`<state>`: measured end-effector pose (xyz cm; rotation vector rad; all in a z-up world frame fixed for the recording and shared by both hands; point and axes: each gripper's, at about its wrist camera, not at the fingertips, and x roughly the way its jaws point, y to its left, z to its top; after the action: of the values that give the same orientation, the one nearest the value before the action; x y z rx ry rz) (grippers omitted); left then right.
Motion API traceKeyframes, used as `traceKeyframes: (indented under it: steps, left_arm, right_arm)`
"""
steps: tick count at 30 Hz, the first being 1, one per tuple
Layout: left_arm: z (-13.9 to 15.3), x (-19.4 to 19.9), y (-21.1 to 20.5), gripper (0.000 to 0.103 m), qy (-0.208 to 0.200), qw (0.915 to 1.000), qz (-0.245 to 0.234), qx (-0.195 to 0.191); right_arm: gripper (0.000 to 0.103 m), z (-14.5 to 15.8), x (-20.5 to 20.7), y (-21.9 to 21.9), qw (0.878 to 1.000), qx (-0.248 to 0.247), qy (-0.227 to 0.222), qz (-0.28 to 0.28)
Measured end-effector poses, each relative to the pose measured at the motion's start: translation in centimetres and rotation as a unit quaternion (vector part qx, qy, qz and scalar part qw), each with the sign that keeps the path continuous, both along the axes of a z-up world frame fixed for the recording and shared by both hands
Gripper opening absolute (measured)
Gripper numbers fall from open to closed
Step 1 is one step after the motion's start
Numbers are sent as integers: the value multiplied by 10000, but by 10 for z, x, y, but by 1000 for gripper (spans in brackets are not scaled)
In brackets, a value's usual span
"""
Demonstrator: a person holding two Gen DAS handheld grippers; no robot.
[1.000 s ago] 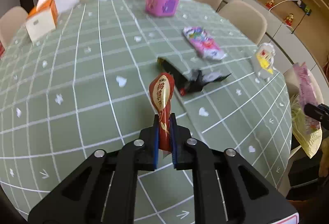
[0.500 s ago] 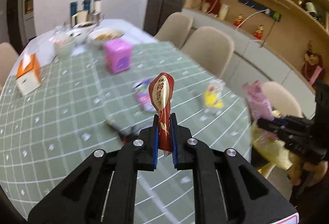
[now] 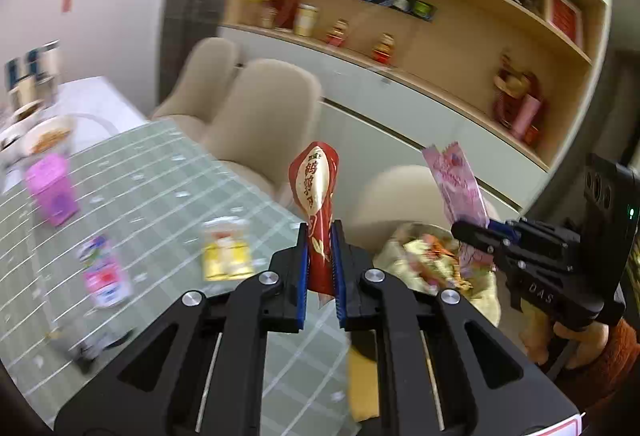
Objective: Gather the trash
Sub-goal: 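Carry the red packet and pink wrapper over the trash bin with both tools, then open both tools to drop the packet and wrapper into the bin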
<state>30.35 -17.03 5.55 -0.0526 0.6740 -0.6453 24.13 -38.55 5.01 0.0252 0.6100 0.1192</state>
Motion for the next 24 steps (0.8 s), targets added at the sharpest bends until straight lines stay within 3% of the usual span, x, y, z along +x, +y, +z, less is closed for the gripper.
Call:
traceKeyframes:
  steps: [9, 16, 22, 24]
  left_arm:
    - [-24, 18, -119, 11, 465, 9924, -1140, -90]
    - [-59, 19, -195, 12, 1010, 9775, -1849, -77]
    - [-99, 19, -235, 13, 1474, 9640, -2209, 133]
    - [-112, 21, -247, 19, 1631, 9607, -2229, 264]
  right_arm:
    - [15, -5, -21, -95, 9940, 8, 67, -1096]
    - [15, -14, -34, -136, 9874, -21, 188, -1571]
    - [15, -34, -36, -159, 9827, 100, 463, -1792]
    - [15, -41, -32, -162, 9820, 139, 543, -1803]
